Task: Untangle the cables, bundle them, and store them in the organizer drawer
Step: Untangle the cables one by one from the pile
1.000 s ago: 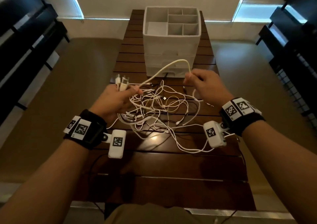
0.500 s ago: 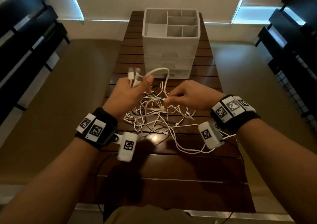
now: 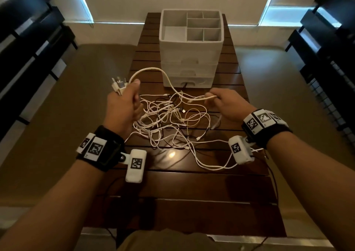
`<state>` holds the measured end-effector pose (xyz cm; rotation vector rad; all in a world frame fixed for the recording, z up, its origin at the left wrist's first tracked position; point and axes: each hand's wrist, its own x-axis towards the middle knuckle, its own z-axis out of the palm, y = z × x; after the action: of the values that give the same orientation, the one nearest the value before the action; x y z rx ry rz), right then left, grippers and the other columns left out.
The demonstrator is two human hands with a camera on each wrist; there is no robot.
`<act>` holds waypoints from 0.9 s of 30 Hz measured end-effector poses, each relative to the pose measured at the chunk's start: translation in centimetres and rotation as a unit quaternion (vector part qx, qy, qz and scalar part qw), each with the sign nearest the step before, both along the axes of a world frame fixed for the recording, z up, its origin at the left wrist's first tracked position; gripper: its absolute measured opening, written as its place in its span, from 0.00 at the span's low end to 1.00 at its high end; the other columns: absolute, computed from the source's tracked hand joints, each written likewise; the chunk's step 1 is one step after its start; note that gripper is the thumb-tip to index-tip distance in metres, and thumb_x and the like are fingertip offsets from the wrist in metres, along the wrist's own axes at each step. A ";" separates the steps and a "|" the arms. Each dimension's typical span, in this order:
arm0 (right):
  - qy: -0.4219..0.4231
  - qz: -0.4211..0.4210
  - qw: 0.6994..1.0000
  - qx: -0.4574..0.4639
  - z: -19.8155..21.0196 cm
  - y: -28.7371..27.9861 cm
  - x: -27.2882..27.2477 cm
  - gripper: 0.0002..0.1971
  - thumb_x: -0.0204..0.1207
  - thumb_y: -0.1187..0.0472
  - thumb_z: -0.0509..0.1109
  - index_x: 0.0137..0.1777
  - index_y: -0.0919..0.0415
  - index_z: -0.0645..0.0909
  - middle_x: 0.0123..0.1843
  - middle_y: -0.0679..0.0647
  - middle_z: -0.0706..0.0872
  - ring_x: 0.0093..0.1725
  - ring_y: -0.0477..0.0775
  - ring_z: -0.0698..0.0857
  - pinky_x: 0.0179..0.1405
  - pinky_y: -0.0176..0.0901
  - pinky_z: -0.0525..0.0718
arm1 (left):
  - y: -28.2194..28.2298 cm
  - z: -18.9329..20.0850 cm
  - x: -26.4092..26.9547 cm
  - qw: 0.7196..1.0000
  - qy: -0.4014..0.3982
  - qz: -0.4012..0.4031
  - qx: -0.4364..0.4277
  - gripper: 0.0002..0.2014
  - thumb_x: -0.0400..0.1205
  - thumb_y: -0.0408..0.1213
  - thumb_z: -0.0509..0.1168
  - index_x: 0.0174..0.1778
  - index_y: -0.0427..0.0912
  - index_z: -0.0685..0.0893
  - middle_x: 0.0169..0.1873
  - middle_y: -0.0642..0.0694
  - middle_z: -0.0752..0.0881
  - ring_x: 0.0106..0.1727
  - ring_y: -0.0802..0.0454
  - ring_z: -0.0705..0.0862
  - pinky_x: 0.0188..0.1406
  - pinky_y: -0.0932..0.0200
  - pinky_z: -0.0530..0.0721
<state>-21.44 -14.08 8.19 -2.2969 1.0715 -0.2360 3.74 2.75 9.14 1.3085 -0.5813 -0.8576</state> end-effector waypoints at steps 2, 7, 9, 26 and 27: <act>-0.012 -0.001 1.000 -0.015 0.0 0.1 0.0 0.06 0.87 0.58 0.69 0.56 0.57 0.87 0.53 0.49 0.90 0.53 0.51 0.87 0.56 0.49 0.85 | -0.2 -0.2 -0.2 1.000 -0.002 -0.016 0.013 0.22 0.91 0.43 0.65 0.30 0.46 0.72 0.19 0.50 0.63 0.17 0.55 0.59 0.19 0.65 0.57; -0.034 -0.053 0.994 -0.090 0.8 0.2 -0.2 0.12 0.79 0.72 0.72 0.57 0.59 0.88 0.60 0.54 0.85 0.57 0.51 0.83 0.52 0.34 0.77 | -0.7 -1.9 0.4 0.989 -0.037 -0.045 0.136 0.16 0.89 0.45 0.68 0.37 0.42 0.83 0.22 0.51 0.70 0.17 0.57 0.62 0.16 0.66 0.60; 0.000 -0.056 0.991 -0.119 1.5 0.3 0.1 0.10 0.80 0.72 0.71 0.56 0.61 0.89 0.59 0.56 0.85 0.56 0.53 0.83 0.53 0.40 0.79 | -0.9 -2.5 0.6 0.983 -0.058 -0.010 0.175 0.11 0.86 0.41 0.72 0.53 0.35 0.88 0.25 0.49 0.81 0.17 0.58 0.72 0.14 0.65 0.70; 0.015 0.104 0.977 -0.184 2.0 0.9 1.2 0.07 0.85 0.65 0.67 0.53 0.65 0.88 0.48 0.58 0.88 0.49 0.59 0.84 0.46 0.49 0.75 | -1.4 1.9 -3.4 0.919 -0.330 -0.198 0.083 0.20 0.89 0.48 0.68 0.32 0.46 0.84 0.18 0.57 0.77 0.20 0.63 0.71 0.22 0.68 0.70; 0.027 0.083 0.982 -0.167 1.6 0.6 0.9 0.08 0.85 0.66 0.67 0.53 0.65 0.88 0.47 0.58 0.88 0.49 0.61 0.84 0.44 0.48 0.72 | -1.3 2.1 -3.1 0.930 -0.318 -0.173 0.062 0.21 0.89 0.48 0.69 0.30 0.45 0.84 0.18 0.56 0.75 0.20 0.60 0.70 0.21 0.65 0.70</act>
<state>-20.54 -13.44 9.82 -2.6910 0.9158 -0.3081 0.67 1.48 11.19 1.6355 -1.3174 -0.7485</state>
